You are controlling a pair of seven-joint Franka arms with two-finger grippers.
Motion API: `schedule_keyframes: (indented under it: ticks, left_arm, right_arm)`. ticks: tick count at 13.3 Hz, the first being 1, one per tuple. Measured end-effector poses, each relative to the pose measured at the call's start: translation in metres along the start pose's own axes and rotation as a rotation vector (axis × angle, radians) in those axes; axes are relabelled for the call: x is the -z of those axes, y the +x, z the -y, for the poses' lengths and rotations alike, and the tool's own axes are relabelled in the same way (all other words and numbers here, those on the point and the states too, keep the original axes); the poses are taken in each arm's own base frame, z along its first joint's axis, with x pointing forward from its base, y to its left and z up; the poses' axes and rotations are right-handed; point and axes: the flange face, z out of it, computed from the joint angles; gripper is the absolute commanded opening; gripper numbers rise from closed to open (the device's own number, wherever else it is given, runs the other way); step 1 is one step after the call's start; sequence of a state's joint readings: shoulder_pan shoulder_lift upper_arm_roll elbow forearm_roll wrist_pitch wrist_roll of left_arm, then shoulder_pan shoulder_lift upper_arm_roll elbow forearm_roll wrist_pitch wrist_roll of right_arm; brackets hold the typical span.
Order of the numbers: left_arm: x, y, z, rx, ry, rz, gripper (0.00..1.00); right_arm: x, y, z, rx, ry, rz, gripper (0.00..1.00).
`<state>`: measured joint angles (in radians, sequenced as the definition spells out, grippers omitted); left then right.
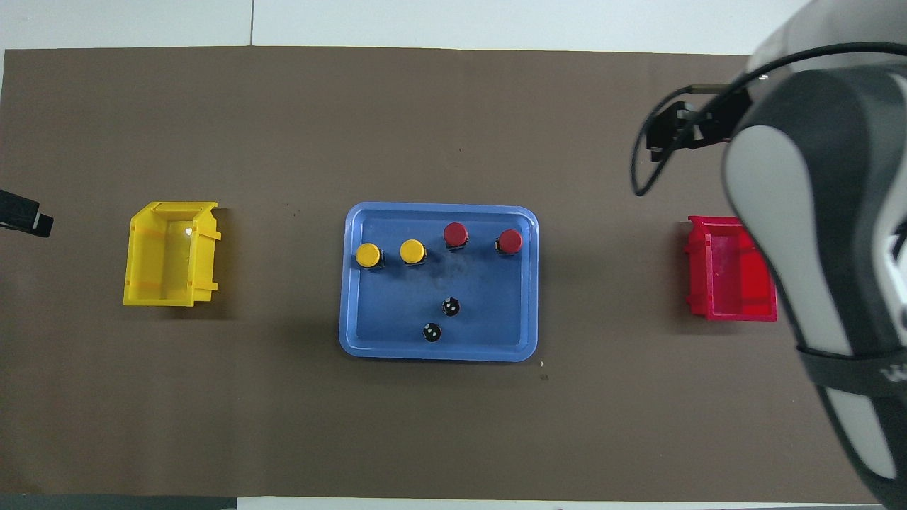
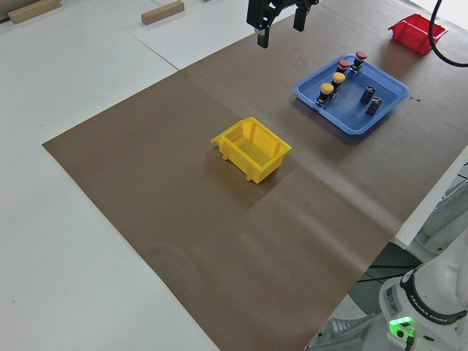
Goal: Sort red and yellow buttons by color
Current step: 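Reach the right gripper to the red button and grasp it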
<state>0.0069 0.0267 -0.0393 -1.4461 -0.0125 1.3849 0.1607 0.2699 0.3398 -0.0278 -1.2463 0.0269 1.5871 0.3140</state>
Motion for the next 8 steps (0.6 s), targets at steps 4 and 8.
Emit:
schedule_keyframes:
  ticks: [4, 8]
  left_arm:
    - [0.003, 0.007, -0.016, 0.058, 0.006, -0.038, 1.00]
    - [0.003, 0.007, -0.021, 0.057, 0.007, -0.041, 1.00]
  right_arm:
    - [-0.107, -0.022, 0.116, -0.028, 0.014, -0.028, 0.97]
    - [-0.180, -0.050, 0.141, -0.004, 0.015, -0.031, 0.89]
